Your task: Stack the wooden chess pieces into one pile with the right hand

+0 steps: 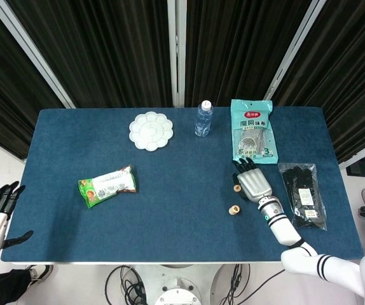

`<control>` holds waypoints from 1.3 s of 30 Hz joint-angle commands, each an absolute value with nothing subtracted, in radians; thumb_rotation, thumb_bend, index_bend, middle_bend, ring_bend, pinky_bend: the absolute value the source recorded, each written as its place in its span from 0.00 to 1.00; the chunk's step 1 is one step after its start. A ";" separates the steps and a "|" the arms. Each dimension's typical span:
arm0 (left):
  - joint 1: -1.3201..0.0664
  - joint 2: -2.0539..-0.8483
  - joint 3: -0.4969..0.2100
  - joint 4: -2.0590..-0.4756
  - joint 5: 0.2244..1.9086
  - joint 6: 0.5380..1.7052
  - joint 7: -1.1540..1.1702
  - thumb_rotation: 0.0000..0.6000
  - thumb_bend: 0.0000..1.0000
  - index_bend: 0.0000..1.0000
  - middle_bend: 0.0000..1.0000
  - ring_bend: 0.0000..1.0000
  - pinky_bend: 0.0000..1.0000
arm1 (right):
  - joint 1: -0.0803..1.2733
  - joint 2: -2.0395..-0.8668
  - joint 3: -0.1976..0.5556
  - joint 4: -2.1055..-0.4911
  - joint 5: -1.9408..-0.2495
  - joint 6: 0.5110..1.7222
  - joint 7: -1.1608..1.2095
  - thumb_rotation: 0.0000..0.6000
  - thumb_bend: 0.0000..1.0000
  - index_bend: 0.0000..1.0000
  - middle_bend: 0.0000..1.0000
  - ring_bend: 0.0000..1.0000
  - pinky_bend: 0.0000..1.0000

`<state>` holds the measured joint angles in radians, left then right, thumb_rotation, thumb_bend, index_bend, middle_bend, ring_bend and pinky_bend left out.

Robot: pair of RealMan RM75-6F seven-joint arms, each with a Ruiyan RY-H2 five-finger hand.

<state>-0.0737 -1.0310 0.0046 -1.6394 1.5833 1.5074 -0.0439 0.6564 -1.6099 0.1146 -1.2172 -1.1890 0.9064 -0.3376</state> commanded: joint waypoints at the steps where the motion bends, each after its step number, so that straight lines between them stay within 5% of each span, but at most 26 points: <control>1: -0.074 -1.031 0.004 -1.638 1.581 1.506 -0.045 1.00 0.00 0.07 0.00 0.00 0.00 | 0.655 -1.606 0.115 -1.219 -1.194 0.911 -0.333 1.00 0.24 0.53 0.09 0.00 0.00; 21: -0.073 -1.030 0.007 -1.646 1.590 1.511 -0.032 1.00 0.00 0.07 0.00 0.00 0.00 | 0.598 -1.305 0.048 -1.567 -1.320 0.954 -0.278 1.00 0.26 0.54 0.09 0.00 0.00; 39: -0.075 -1.028 0.008 -1.644 1.586 1.504 -0.038 1.00 0.00 0.07 0.00 0.00 0.00 | 0.605 -1.334 0.024 -1.603 -1.352 0.944 -0.342 1.00 0.27 0.55 0.09 0.00 0.00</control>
